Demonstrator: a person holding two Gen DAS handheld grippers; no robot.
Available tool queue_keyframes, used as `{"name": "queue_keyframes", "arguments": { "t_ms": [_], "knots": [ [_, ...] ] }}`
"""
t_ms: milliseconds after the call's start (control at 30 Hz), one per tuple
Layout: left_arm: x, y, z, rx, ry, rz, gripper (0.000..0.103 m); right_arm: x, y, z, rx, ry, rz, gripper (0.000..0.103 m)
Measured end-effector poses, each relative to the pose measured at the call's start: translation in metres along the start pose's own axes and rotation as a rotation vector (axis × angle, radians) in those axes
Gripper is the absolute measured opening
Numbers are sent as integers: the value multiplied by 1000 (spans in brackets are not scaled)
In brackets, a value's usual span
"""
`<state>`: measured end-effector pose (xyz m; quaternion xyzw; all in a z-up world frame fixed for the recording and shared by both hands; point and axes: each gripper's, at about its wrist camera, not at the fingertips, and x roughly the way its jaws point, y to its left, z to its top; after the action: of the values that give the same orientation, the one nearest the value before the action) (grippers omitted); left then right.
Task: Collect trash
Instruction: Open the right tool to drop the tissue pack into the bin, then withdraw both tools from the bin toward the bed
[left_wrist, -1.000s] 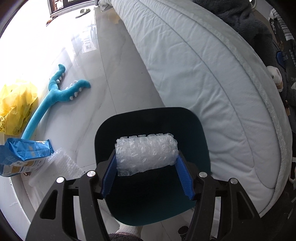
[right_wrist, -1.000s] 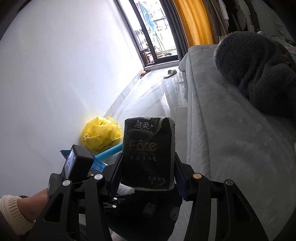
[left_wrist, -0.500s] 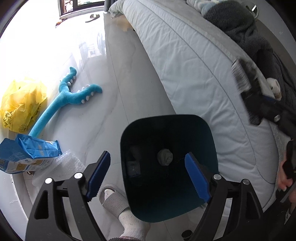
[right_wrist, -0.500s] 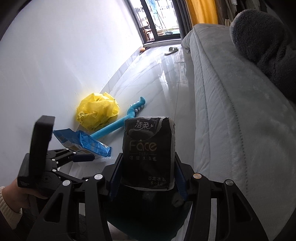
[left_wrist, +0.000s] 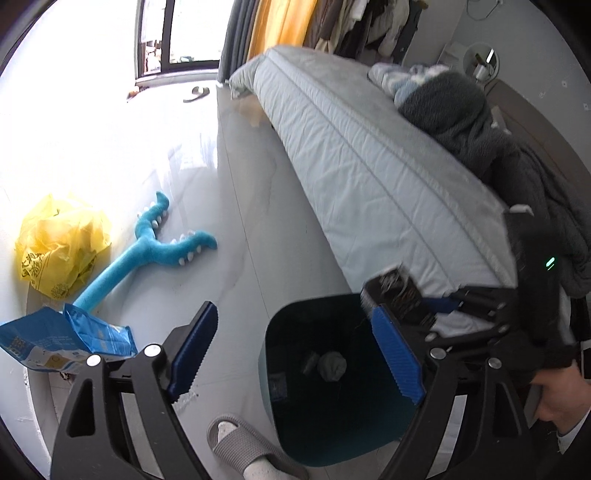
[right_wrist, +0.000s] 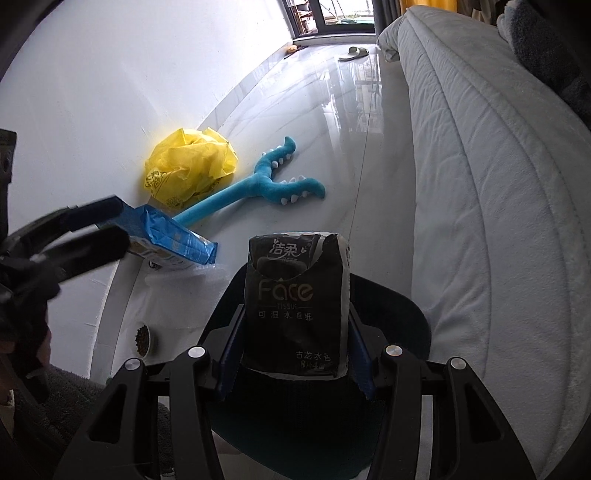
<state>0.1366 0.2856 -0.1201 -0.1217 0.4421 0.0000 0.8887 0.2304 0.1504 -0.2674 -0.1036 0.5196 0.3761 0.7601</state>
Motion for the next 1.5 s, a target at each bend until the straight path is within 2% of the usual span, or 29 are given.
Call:
{"name": "queue_keyframes", "arguments": {
  "t_ms": [167, 300, 467, 600, 667, 800, 1067, 1300, 1500],
  "knots": [
    [-17, 3, 9, -30, -91, -16, 87, 17, 3, -7, -13, 66, -14, 52],
    [-28, 1, 14, -19, -147, -1, 87, 24, 5, -15, -33, 114, -38, 52],
    [-40, -5, 20, -14, -209, -24, 87, 31, 8, -20, -69, 165, -62, 53],
    [-48, -10, 27, -24, -243, -39, 87, 35, 9, -27, -84, 216, -63, 58],
    [-51, -13, 30, -19, -259, -36, 87, 35, 11, -29, -94, 240, -55, 69],
    [-57, -19, 34, 1, -280, -25, 87, 29, 16, -31, -115, 241, -57, 71],
    [-70, -39, 45, -1, -343, -37, 91, -4, 5, -25, -86, 156, -31, 72],
    [-74, -68, 55, 8, -369, -51, 94, -50, -2, -20, -105, 12, 28, 72],
    [-69, -95, 61, 20, -363, -78, 95, -91, -18, -20, -111, -117, 15, 73]
  ]
}}
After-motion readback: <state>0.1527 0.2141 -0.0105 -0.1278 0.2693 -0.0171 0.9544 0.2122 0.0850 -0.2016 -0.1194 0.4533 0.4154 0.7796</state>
